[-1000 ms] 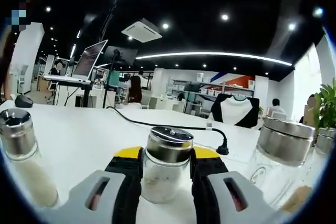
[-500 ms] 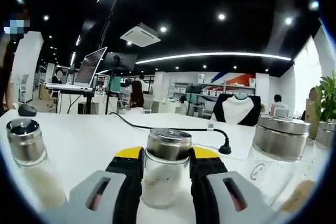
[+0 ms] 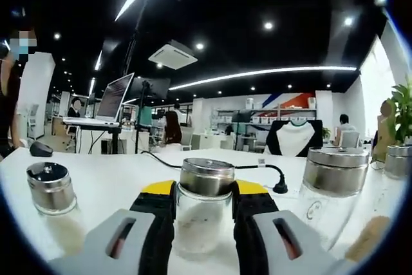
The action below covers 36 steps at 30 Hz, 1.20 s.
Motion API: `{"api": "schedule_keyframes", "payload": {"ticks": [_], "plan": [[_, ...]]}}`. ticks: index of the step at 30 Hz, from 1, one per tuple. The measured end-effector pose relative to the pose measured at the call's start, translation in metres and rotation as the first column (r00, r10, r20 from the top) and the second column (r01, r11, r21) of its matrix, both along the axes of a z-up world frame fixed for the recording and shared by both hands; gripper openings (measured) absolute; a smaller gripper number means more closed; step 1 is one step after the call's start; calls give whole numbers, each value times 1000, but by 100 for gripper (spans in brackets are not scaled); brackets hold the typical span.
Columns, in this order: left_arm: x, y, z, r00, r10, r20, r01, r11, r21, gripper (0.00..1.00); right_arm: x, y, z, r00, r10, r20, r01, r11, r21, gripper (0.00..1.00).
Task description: Rotate the seasoning bottle until the label or dispensing opening points toward the visible target arrow and the bottle remains upright within the marked orientation range
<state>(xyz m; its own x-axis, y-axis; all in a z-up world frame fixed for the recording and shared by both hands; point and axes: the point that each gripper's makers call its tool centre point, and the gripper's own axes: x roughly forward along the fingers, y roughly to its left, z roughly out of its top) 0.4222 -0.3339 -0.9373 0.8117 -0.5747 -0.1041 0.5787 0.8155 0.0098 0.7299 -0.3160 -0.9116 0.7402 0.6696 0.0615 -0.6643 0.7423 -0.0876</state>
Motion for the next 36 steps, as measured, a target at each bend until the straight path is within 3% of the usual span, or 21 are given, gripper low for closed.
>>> {"api": "schedule_keyframes", "payload": {"ticks": [6, 12, 29, 36], "plan": [[-1, -1, 3, 1000, 2, 9, -2, 1000, 3, 98, -6, -4, 0, 1000, 3, -22, -2, 1000, 27, 30], [2, 2, 0, 1000, 9, 0, -9, 1000, 1, 98, -28, -7, 7, 1000, 23, 2, -23, 1000, 14, 30], [5, 5, 4, 1000, 27, 9, -27, 1000, 7, 97, -63, -25, 29, 998, 59, 5, -59, 998, -1, 30], [14, 6, 5, 1000, 17, 21, -18, 1000, 16, 93, -82, -33, 32, 995, 99, 26, -98, 995, -35, 30]]}}
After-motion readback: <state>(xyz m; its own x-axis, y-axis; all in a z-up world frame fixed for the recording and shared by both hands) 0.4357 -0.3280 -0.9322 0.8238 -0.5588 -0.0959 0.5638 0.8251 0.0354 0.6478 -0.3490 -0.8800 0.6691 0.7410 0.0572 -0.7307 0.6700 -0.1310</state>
